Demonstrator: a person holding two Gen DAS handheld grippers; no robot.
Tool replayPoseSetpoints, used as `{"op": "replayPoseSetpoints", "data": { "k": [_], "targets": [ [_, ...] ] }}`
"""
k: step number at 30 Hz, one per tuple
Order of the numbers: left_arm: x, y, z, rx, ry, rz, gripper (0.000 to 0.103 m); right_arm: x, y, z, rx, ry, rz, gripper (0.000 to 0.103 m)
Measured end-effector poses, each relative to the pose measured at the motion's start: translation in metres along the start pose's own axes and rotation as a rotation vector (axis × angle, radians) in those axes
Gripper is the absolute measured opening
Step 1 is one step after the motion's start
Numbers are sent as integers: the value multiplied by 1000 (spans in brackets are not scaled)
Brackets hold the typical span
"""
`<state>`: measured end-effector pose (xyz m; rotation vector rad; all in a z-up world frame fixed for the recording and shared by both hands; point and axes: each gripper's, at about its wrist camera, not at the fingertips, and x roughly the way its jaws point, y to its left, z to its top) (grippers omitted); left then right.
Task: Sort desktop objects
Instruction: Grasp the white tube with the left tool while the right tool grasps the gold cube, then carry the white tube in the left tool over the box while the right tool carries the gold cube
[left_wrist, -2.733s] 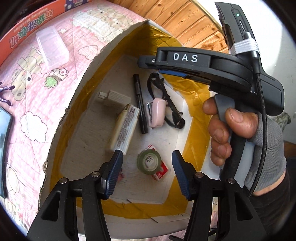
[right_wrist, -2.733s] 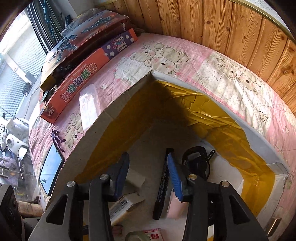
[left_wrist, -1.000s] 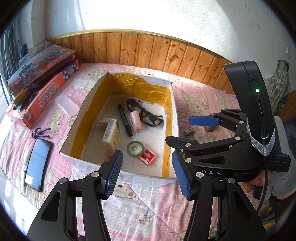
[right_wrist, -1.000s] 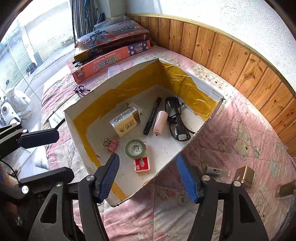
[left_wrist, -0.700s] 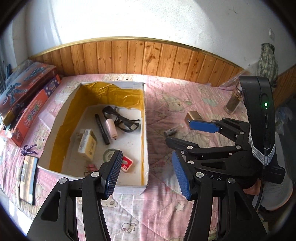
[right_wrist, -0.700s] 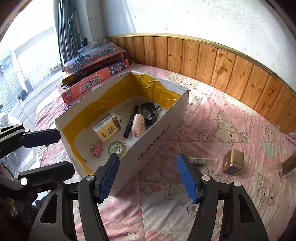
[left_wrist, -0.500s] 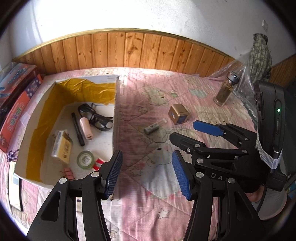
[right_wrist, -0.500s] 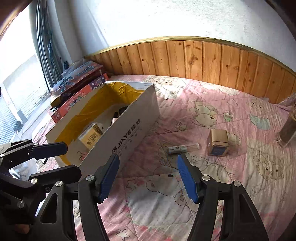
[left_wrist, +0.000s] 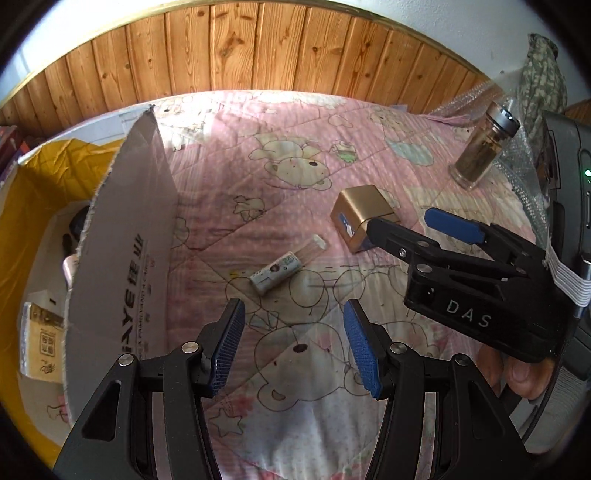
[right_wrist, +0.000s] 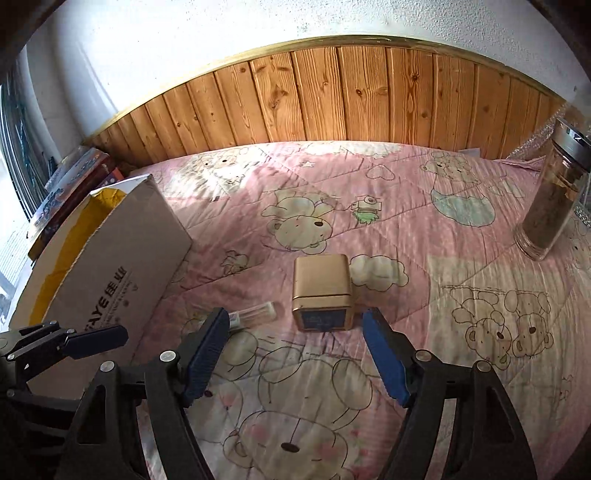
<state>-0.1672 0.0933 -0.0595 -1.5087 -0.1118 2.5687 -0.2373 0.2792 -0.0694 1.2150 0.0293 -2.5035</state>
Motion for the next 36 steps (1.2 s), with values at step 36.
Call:
{"op": "replayPoseSetpoints", "data": {
  "k": [36],
  "targets": [
    [22,-18,7,-20,39,-11,19,-1,-22,-19,0,44,83,50]
  ]
}}
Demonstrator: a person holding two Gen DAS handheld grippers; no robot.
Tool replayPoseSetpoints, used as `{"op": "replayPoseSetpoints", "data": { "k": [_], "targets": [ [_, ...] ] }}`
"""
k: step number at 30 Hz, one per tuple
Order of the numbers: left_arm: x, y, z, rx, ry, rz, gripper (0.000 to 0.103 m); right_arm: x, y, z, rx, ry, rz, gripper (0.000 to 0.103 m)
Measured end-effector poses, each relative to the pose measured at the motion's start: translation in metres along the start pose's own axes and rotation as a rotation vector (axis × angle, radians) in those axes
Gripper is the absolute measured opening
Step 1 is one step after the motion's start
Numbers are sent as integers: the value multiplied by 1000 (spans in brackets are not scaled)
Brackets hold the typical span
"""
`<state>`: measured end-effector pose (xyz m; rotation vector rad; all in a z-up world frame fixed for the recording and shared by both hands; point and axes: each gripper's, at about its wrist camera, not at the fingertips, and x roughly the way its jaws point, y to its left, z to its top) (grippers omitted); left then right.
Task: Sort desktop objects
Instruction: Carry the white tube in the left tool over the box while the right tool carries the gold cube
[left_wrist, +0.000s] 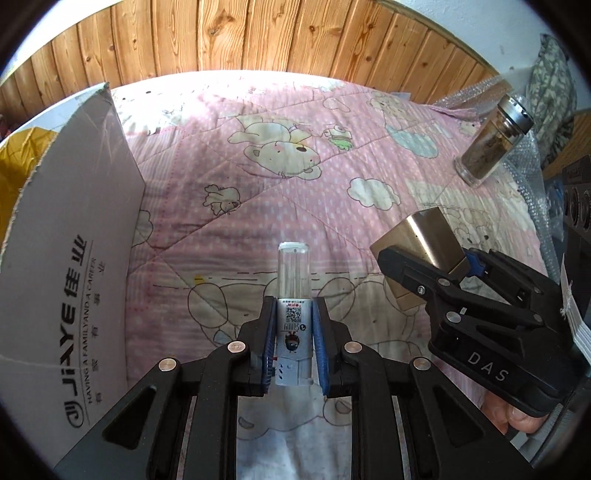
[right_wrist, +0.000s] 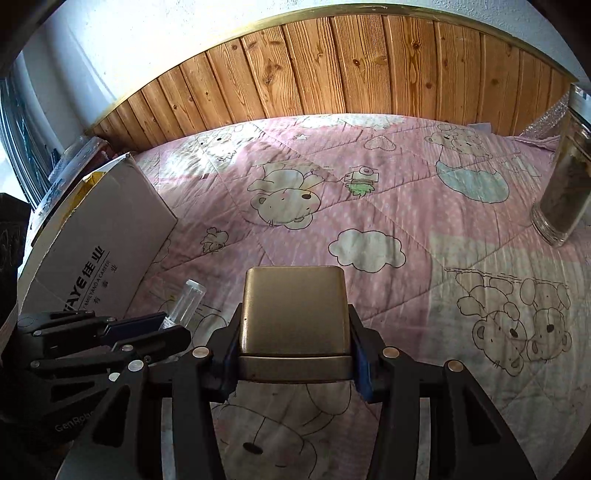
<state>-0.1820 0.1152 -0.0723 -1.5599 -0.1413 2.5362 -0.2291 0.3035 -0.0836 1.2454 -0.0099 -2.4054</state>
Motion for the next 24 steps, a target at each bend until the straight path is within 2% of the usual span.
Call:
{"op": "replayPoseSetpoints", "data": {
  "k": [12,24],
  "targets": [
    [-67,-16,-29,58,-80,5,19,-58,36,-29,-21,-47,-2,50],
    [-117,-14,-60,51,-147,-24,19,-103,73,-51,-68,-90,-12,50]
  ]
}}
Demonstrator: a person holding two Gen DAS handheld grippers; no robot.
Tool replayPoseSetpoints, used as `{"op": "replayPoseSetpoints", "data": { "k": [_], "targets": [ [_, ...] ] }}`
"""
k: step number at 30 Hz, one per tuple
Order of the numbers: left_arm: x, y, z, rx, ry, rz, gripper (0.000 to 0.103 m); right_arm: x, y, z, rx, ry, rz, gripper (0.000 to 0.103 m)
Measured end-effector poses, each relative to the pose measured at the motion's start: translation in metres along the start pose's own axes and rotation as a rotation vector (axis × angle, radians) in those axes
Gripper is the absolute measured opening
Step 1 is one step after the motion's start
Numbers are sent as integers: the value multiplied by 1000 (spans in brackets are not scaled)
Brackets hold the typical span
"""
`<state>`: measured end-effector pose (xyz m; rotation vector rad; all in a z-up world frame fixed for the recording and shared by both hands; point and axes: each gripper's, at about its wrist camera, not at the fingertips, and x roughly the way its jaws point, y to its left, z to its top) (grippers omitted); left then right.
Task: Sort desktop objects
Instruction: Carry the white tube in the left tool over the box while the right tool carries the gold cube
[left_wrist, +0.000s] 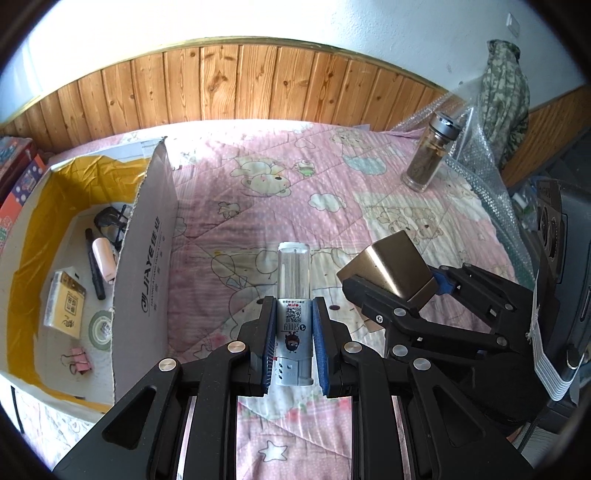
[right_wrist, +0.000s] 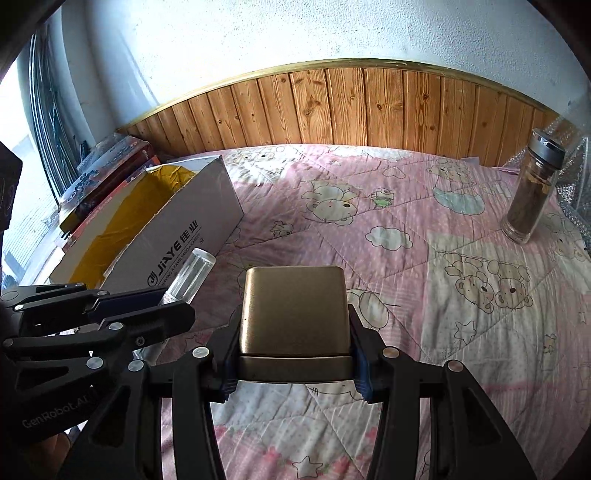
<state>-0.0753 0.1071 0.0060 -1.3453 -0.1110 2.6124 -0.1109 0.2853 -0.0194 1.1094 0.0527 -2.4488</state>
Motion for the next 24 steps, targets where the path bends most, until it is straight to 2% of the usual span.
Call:
{"op": "replayPoseSetpoints", "data": {
  "k": [24],
  "targets": [
    [-80,31,-31,-40,-124,-20,19,-50,72,-8,-85,-61,7,50]
  ]
}}
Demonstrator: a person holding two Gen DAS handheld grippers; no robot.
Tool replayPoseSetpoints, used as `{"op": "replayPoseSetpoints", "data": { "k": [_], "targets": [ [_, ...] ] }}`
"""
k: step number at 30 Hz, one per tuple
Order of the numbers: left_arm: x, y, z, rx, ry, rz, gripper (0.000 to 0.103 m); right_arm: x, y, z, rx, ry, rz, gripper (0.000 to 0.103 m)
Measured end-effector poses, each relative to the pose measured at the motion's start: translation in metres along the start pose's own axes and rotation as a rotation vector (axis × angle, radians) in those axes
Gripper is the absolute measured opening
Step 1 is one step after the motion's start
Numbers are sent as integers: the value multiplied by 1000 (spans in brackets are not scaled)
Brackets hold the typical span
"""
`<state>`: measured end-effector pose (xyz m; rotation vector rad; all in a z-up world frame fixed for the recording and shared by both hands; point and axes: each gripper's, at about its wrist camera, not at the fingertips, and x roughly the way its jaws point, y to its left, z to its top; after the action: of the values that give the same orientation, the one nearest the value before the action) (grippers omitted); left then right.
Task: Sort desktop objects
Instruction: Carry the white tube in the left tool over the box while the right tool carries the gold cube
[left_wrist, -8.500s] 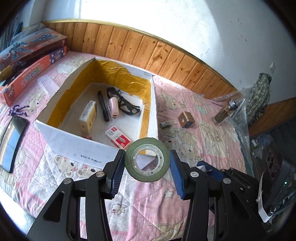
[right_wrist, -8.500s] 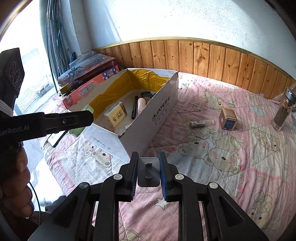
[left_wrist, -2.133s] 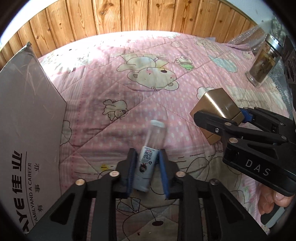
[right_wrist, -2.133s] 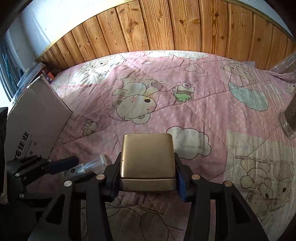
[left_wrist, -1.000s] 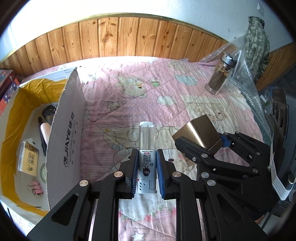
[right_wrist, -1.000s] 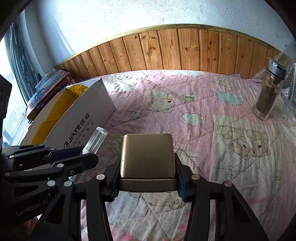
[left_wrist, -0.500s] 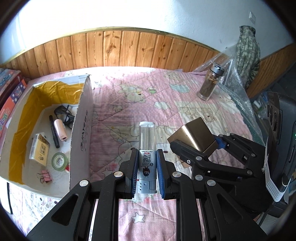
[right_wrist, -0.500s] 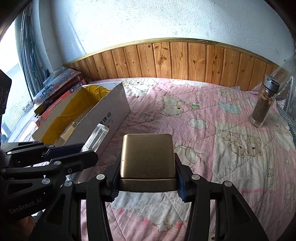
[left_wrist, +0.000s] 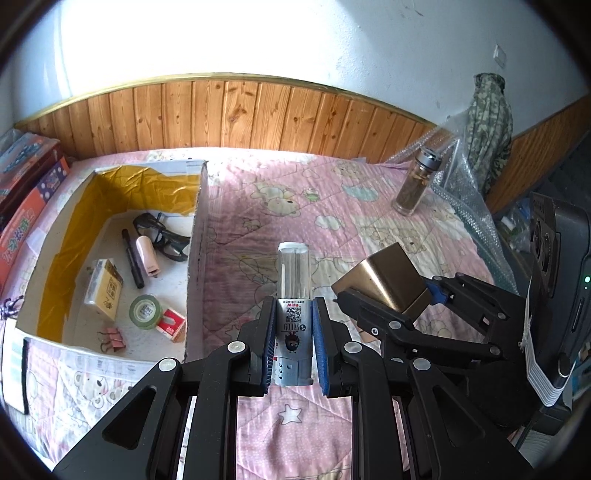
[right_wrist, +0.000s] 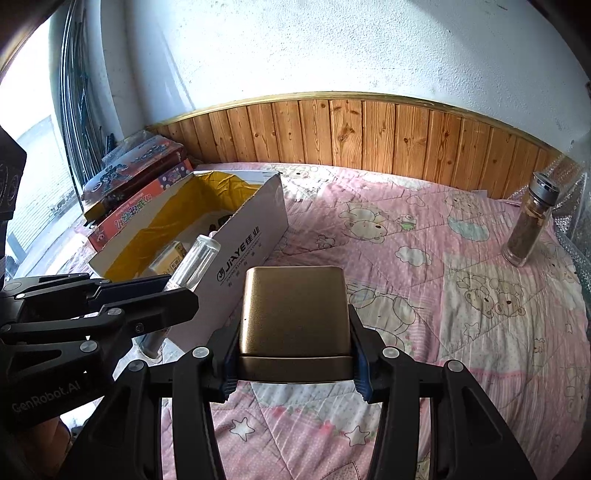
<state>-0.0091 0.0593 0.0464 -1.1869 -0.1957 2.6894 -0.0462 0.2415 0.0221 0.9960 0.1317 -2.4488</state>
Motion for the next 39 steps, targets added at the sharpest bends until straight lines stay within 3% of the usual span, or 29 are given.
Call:
{"op": "replayPoseSetpoints", "data": {
  "k": [20,39],
  "targets": [
    [-52,82,-20,-172,-59,3,19,8,93,21,-159,7,94,50],
    [-43,167,0,-303,-39,21,19,61,141,65,-252,61,150,50]
  ]
}}
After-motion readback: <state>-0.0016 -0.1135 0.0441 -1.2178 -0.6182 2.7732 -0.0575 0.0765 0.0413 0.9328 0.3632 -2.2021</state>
